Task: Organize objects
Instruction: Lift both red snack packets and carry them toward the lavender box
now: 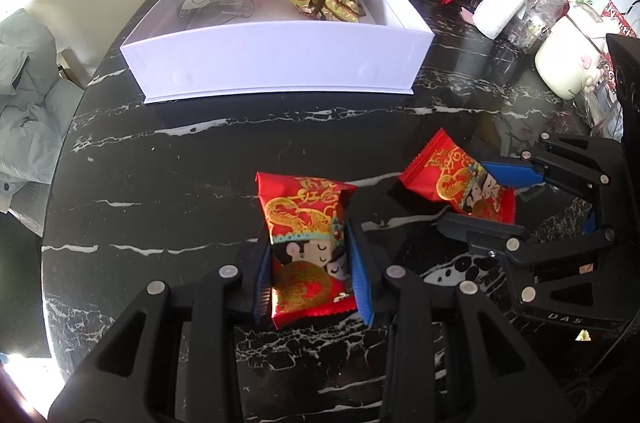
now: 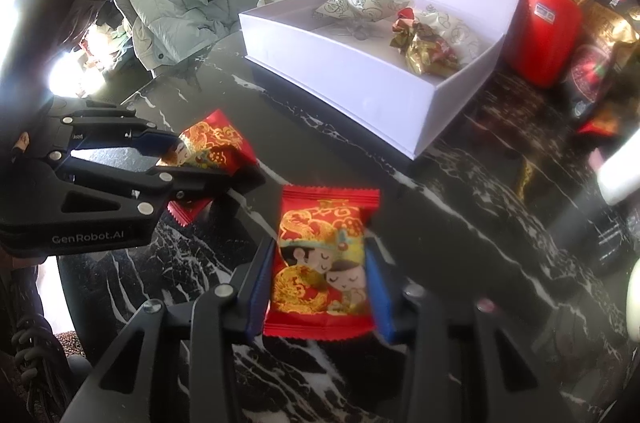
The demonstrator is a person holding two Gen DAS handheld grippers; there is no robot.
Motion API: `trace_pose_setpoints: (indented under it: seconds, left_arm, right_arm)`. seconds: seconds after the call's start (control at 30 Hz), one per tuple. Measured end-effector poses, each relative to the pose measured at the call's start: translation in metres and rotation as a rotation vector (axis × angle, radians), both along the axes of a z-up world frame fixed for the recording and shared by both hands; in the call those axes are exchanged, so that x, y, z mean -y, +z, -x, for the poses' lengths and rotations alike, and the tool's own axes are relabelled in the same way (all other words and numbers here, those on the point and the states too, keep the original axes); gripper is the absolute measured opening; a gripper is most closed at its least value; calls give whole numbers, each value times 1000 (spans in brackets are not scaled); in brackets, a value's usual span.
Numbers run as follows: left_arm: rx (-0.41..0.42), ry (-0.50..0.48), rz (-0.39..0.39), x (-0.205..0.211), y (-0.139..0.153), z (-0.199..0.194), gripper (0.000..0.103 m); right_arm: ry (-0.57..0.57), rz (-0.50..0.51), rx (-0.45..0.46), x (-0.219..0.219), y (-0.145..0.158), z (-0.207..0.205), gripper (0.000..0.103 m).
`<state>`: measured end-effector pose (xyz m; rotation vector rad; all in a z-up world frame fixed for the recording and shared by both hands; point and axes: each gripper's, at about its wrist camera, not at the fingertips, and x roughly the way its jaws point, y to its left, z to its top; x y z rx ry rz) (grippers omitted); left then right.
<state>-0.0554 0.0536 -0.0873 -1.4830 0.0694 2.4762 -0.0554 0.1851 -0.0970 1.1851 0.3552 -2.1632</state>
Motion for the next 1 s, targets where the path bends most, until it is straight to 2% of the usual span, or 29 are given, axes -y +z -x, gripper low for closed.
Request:
trace_pose_setpoints:
  seconds: [0.53, 1.0]
  left_arm:
    - [-31, -16, -11, -12, 19, -36, 25]
    - [-103, -49, -2, -19, 61, -38, 25]
  right_arm:
    - [-1, 35, -33, -15, 20, -35, 43]
    - [2, 64, -87, -19, 58, -40, 42]
